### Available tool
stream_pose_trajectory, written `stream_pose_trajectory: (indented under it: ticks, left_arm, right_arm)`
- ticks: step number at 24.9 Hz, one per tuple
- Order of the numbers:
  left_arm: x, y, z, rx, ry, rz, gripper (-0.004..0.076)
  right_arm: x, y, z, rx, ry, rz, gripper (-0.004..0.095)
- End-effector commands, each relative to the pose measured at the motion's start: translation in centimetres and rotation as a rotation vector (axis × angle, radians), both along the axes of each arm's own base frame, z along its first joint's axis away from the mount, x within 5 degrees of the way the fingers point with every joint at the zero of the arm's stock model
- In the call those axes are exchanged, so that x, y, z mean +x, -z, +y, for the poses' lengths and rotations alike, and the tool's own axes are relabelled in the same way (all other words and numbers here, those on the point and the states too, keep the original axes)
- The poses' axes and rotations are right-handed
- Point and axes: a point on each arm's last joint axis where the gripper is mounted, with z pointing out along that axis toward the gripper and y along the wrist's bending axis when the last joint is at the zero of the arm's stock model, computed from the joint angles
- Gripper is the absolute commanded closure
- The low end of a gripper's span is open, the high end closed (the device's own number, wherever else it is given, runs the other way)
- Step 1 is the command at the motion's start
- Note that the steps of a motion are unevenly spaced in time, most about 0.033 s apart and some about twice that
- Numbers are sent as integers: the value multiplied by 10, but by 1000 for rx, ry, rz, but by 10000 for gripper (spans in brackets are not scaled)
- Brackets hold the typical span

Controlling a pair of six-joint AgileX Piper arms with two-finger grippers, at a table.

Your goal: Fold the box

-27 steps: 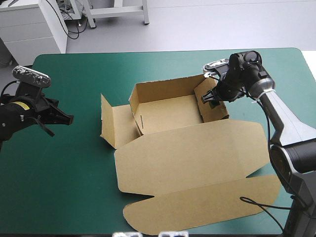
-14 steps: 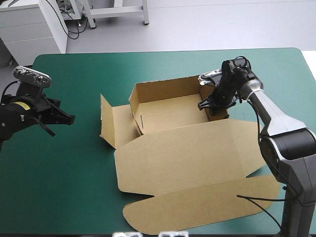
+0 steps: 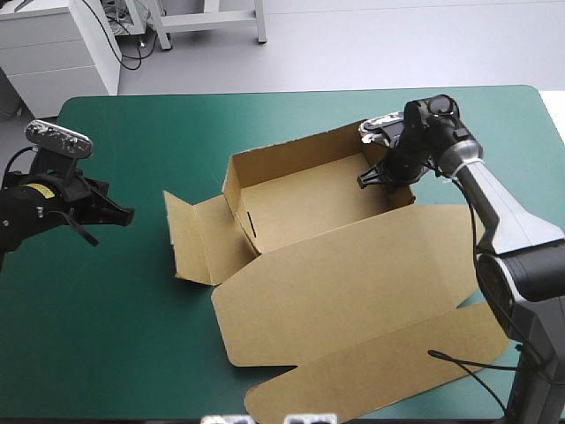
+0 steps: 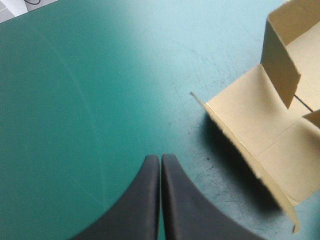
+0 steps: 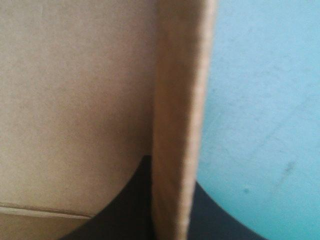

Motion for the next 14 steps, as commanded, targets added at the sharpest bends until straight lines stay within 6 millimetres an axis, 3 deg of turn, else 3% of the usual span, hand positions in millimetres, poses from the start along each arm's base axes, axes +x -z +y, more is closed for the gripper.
stream_pose_trajectory:
  ticks: [1, 7, 10, 14]
  left_arm:
    - [-2, -14, -1, -23, -4, -95, 731]
    - [-2, -15, -1, -19, -6, -100, 731]
    - [-1, -17, 1, -10, -26, -134, 731]
    - [0, -19, 6, 14, -80, -152, 731]
  right_arm:
    - [-28, -70, -11, 39, -10, -159, 927]
    - [-74, -140, -42, 74, 35, -349, 927]
    - [-121, -187, -58, 94, 49, -498, 927]
    - [-154, -212, -66, 105, 58, -590, 927]
